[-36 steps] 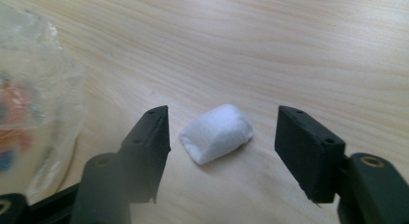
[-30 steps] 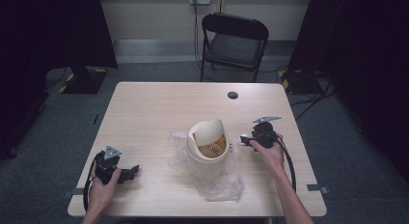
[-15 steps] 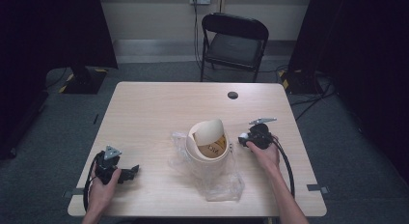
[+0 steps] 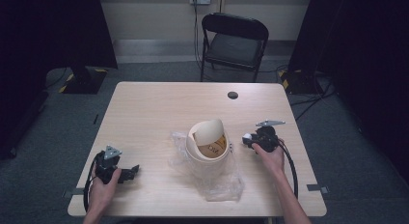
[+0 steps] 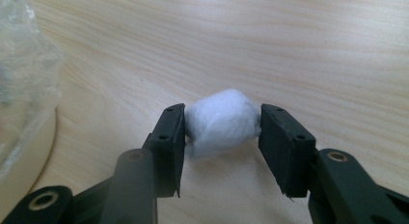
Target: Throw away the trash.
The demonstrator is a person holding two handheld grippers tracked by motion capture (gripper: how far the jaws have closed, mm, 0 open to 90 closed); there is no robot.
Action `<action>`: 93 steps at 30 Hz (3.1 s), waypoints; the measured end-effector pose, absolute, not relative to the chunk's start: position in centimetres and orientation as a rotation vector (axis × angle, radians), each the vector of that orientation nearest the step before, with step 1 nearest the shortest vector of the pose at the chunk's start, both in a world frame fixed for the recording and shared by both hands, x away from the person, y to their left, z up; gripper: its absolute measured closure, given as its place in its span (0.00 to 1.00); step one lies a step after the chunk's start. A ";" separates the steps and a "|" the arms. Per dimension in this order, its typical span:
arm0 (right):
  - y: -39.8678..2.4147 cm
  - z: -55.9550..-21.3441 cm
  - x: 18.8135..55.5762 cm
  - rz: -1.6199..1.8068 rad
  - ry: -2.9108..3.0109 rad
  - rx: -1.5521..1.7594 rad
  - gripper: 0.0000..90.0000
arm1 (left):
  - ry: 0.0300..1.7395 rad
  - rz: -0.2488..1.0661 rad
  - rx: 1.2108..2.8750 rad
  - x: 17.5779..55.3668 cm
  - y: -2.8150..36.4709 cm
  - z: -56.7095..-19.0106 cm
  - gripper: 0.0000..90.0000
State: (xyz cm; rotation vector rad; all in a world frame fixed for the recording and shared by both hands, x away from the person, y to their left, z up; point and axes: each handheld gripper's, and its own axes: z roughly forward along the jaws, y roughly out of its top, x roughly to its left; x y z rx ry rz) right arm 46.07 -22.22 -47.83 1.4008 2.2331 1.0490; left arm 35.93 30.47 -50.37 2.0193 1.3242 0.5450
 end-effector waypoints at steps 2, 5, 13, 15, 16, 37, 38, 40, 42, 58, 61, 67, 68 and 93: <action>-22.4 -47.5 45.9 1.062 2.232 1.398 0.59 | 1.324 0.545 2.021 35.9 30.5 -50.4 0.00; -22.4 -47.4 45.6 1.082 2.231 1.397 0.59 | 1.325 0.545 2.020 35.9 30.5 -50.4 0.00; -22.3 -46.5 44.8 1.110 2.231 1.373 0.60 | 1.325 0.545 2.019 35.9 30.5 -50.4 0.00; -22.3 -46.1 44.5 1.120 2.225 1.364 0.60 | 1.325 0.545 2.020 35.9 30.5 -50.4 0.00; -22.4 -45.9 44.4 1.123 2.219 1.365 0.60 | 1.324 0.545 2.021 35.9 30.5 -50.4 0.00; -22.0 -41.9 41.1 1.225 2.202 1.298 0.62 | 1.324 0.545 2.021 35.9 30.5 -50.4 0.00; -21.9 -41.7 40.9 1.226 2.202 1.290 0.62 | 1.325 0.545 2.020 35.9 30.5 -50.4 0.00; -21.9 -41.1 40.5 1.253 2.201 1.280 0.62 | 1.324 0.545 2.021 35.9 30.5 -50.4 0.00; -21.8 -40.6 40.2 1.274 2.201 1.275 0.62 | 1.324 0.545 2.021 35.9 30.5 -50.4 0.00; -19.7 -36.9 37.2 1.392 2.235 1.109 0.62 | 1.324 0.545 2.021 35.9 30.5 -50.4 0.00; -19.0 -36.6 36.8 1.395 2.262 1.083 0.62 | 1.324 0.545 2.021 35.9 30.5 -50.4 0.00; -17.7 -35.8 36.0 1.415 2.309 1.010 0.62 | 1.324 0.545 2.021 35.9 30.5 -50.4 0.00; -17.4 -35.8 35.9 1.418 2.320 1.002 0.62 | 1.325 0.545 2.020 35.9 30.5 -50.4 0.00; -12.2 -37.1 37.0 1.330 2.466 0.919 0.62 | 1.325 0.545 2.021 35.9 30.5 -50.4 0.00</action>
